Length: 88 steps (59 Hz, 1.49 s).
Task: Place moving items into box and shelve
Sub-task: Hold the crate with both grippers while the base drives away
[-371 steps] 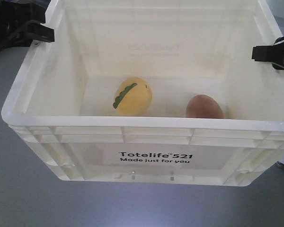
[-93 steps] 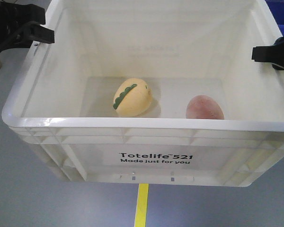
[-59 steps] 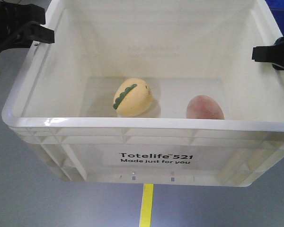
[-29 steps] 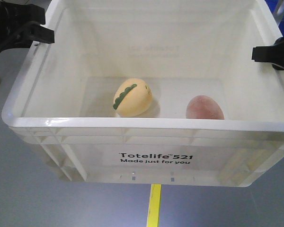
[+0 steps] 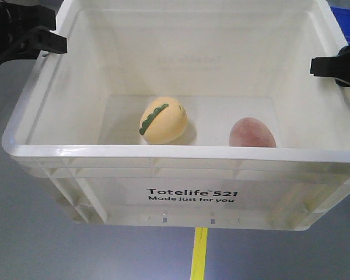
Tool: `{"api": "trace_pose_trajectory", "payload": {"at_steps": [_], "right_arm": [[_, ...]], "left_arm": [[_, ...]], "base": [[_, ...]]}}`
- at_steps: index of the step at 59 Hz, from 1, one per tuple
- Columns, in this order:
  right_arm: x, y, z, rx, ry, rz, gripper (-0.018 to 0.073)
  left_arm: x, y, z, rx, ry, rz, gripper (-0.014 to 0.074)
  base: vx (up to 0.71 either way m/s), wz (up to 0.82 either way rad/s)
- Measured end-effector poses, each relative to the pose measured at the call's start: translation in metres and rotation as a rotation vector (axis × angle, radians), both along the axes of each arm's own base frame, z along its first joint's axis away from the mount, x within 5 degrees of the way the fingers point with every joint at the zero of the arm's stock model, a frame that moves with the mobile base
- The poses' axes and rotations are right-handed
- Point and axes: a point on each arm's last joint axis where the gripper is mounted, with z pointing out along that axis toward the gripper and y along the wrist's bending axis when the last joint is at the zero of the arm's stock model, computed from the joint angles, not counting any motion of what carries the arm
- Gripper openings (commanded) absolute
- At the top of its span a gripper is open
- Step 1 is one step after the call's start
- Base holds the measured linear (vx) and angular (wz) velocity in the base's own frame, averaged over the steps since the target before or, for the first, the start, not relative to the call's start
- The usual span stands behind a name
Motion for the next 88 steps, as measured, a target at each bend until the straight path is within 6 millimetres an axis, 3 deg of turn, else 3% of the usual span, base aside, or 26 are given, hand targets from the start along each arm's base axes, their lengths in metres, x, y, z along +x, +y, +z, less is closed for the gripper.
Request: {"api": "trace_pose_trajectory", "payload": {"at_steps": [88], "right_arm": [[0.0, 0.0, 0.0, 0.0, 0.0, 0.0, -0.0006]], "left_arm": [[-0.0001, 0.0, -0.0001, 0.0, 0.001, 0.0, -0.0006]], "base": [[0.41, -0.04]]}}
